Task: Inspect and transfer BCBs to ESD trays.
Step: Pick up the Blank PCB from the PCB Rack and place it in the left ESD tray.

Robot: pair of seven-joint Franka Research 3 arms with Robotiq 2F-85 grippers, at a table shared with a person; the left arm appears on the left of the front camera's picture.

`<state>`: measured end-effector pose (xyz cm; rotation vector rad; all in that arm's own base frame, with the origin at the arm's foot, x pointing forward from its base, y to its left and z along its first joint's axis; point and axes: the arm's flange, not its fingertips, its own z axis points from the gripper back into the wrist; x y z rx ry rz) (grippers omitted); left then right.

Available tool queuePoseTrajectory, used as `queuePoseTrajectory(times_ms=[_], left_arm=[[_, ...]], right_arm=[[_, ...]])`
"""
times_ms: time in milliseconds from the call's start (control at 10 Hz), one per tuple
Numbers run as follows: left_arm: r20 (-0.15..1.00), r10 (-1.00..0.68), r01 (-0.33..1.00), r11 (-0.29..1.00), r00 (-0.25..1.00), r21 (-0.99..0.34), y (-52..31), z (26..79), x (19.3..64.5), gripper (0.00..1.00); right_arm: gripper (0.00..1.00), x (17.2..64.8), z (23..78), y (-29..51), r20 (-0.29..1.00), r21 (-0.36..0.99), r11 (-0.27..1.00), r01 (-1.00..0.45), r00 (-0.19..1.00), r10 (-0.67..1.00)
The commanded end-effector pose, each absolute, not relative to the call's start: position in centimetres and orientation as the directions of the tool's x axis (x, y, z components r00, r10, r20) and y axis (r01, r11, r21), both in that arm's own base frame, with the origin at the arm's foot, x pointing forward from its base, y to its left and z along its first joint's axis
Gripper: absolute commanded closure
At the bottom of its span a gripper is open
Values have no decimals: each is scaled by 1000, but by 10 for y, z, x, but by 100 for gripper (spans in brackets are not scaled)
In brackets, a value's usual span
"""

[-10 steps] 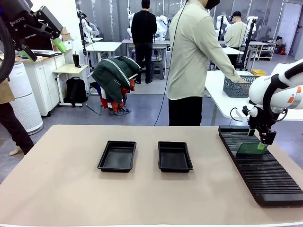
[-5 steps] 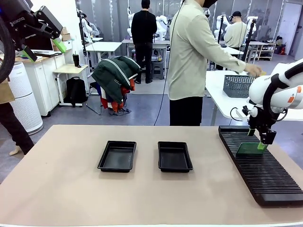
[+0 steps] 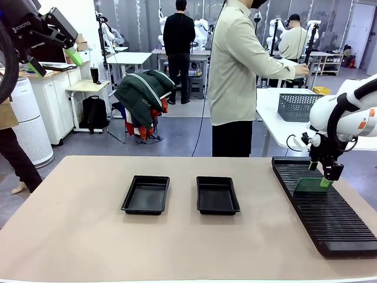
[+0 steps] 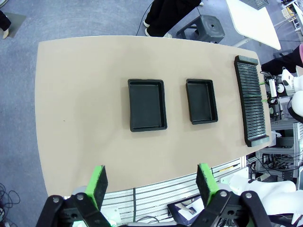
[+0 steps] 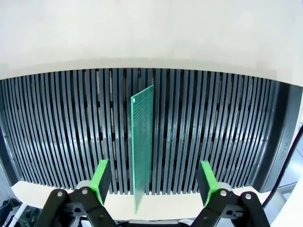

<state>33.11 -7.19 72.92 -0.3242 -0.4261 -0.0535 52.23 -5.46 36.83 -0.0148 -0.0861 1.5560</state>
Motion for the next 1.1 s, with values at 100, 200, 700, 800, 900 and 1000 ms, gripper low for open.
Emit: queuePoseTrajectory(times_ms=[100,200,700,800,900,1000], left_arm=[[412,19,116,947,911,-299,-71,729,331,0],[412,19,116,947,911,-299,-71,729,331,0],[412,19,116,947,911,-299,-71,729,331,0],[412,19,116,947,911,-299,-71,729,331,0],[412,19,116,947,911,-299,-71,729,331,0],[412,19,116,947,911,-299,-71,729,331,0]], right_arm=[[17,516,362,-54,31,-114,11,-993,7,999],[18,516,362,-53,32,-115,4,-993,0,999],[37,516,362,-55,37,-105,7,-994,4,999],[39,516,362,-55,36,-103,8,-995,4,999],[44,515,362,-55,36,-101,10,-995,6,999],[46,514,362,-55,37,-99,9,-995,5,999]])
